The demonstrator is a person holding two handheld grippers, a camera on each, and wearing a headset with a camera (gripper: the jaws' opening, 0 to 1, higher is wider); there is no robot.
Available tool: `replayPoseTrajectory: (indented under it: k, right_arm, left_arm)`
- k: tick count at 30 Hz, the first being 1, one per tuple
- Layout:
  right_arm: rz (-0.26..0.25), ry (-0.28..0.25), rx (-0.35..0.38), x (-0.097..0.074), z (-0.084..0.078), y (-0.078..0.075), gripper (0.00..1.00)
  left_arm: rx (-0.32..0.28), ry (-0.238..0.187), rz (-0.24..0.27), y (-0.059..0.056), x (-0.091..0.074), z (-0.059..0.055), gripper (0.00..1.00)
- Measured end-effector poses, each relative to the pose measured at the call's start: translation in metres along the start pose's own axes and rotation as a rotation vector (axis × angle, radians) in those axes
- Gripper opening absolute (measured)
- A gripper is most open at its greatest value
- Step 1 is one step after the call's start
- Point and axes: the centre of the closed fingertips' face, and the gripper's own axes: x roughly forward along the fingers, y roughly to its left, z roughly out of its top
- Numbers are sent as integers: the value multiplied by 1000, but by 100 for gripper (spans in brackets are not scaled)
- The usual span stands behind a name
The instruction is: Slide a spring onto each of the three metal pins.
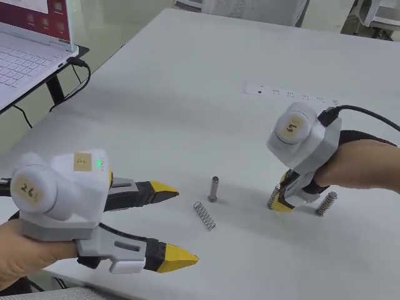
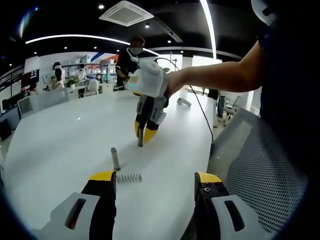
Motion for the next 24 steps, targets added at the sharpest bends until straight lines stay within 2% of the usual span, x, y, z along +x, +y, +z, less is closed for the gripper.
replayPoseTrajectory:
  k: [12, 18, 24]
  right_arm:
    - [-11, -34, 74, -7, -16, 4, 19]
    - [6, -43, 102, -9, -22, 18, 19]
    - [16, -61, 109, -11, -20, 35, 19]
  left_arm:
    - [0, 0, -6, -1, 2, -1, 58]
    - [3, 1, -8, -1, 2, -1, 58]
    - [4, 2, -8, -2, 2, -2, 58]
